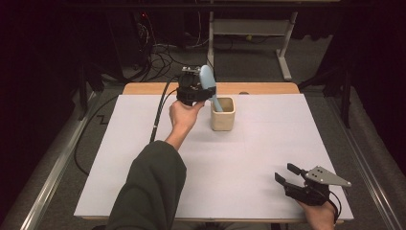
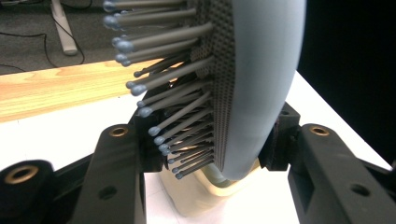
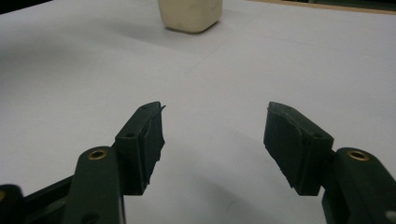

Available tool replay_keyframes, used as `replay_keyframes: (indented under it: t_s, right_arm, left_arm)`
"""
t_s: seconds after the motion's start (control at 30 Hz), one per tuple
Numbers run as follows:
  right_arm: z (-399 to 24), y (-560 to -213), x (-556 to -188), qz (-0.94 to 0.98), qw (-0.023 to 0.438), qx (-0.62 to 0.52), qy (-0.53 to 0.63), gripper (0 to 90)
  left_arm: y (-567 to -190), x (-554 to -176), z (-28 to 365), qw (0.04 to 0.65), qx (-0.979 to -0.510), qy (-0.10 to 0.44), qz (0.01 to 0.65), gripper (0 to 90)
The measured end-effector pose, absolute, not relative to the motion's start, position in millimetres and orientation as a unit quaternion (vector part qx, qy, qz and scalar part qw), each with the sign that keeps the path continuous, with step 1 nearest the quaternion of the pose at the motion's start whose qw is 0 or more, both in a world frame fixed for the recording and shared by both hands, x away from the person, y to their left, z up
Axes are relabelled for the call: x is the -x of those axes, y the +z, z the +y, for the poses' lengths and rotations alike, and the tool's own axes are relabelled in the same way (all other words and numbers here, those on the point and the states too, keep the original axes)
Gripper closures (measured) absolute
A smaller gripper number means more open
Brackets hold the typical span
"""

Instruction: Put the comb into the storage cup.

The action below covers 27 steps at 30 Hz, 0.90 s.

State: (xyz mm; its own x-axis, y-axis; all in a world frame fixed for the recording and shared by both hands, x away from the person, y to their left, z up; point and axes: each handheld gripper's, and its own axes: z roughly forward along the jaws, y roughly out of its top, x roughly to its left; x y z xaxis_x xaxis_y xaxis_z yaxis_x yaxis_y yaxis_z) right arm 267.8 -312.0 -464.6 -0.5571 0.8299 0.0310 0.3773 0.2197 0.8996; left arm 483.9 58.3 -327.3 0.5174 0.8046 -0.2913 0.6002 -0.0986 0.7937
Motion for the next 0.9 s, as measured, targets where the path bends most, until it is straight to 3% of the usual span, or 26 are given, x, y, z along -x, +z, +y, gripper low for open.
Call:
replay_keyframes:
  t_s: [0.9]
  right_arm:
    - [-311,-465,-268,0.744,0.236,-0.403,0.477,38.2]
  left_arm:
    - [-349,-485,50,0.463,-0.737,0.106,0.481,52.6]
